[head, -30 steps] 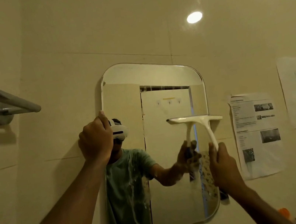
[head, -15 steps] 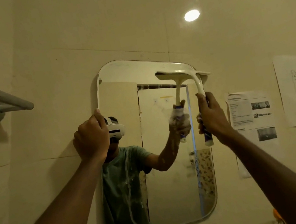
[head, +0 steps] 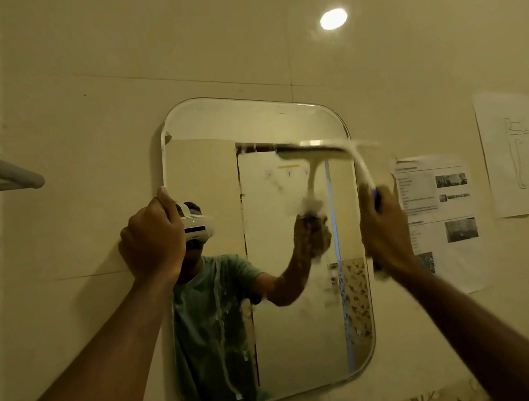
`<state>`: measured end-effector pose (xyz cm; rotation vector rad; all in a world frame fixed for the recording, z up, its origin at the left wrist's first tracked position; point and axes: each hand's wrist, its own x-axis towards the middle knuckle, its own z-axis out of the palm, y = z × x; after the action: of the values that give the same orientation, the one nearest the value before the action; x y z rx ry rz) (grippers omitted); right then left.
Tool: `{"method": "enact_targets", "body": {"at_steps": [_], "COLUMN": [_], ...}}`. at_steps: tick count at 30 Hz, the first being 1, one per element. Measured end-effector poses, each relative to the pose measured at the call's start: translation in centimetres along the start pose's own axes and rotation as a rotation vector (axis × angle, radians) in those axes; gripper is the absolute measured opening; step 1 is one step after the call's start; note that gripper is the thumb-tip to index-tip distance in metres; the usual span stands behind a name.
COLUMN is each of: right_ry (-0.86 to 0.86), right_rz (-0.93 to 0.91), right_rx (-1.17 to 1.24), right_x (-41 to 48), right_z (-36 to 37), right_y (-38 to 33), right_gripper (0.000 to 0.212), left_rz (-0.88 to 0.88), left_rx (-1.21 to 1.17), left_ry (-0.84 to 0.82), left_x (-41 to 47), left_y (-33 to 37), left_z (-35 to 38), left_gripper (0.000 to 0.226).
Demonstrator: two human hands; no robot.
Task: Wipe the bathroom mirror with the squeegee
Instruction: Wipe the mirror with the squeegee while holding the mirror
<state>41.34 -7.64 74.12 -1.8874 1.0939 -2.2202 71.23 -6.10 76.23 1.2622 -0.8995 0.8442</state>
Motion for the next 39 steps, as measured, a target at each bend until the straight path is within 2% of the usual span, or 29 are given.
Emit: {"method": "enact_targets", "body": {"at_steps": [3, 5, 11, 15, 18, 23, 27, 30, 34, 36, 39], "right_ry": [-0.012, -0.061, -0.109, -0.147, -0.101, 0.044, -0.014, -0.039, -0.068, -0.102, -0.12], "right_rz": [-0.026, 0.001, 0.128, 0.236, 0.168, -0.028, -0.022, 0.02, 0.122, 0.216, 0.196], "right_rx": [0.002, -0.01, -0.055, -0.102, -0.045, -0.047, -0.065, -0.044, -0.09, -0.133, -0.119], "right_x": [4.5, 4.3, -7.9, -12.8, -10.3, 1.7, 5.7, 1.6, -8.3, -11.5, -11.6], "right_z": [0.7, 1.2, 1.1, -0.2, -0.7, 0.2, 1.2, 1.7, 1.8, 1.4, 0.5], "right_y": [-1.9, -1.4, 5.1, 5.6, 3.6, -2.0, -2.6, 0.2, 5.5, 6.1, 4.8], "right_gripper": [0.028, 0.028, 0.021, 0.024, 0.03, 0.033, 0.033, 0.027, 0.024, 0.021, 0.027], "left_rz": [0.012, 0.011, -0.001, -0.005, 0.019, 0.082, 0.095, 0.082, 0.059, 0.063, 0.085], "left_rx": [-0.002, -0.001, 0.005, -0.02, -0.052, -0.063, -0.042, -0.044, -0.056, -0.063, -0.065], "left_ry": [0.014, 0.017, 0.003, -0.019, -0.047, -0.052, -0.059, -0.058, -0.067, -0.07, -0.083], "left_x": [0.0, 0.0, 0.0, 0.0, 0.1, 0.1, 0.0, -0.1, -0.3, -0.3, -0.3], "left_y": [-0.2, -0.1, -0.1, 0.0, -0.4, -1.0, -1.1, -1.0, -1.0, -1.0, -1.0], "left_z": [0.1, 0.0, 0.0, -0.3, -0.5, -0.4, -0.5, -0.6, -0.7, -0.8, -1.0], "left_gripper": [0.064, 0.063, 0.063, 0.064, 0.063, 0.061, 0.062, 0.061, 0.062, 0.061, 0.058]}}
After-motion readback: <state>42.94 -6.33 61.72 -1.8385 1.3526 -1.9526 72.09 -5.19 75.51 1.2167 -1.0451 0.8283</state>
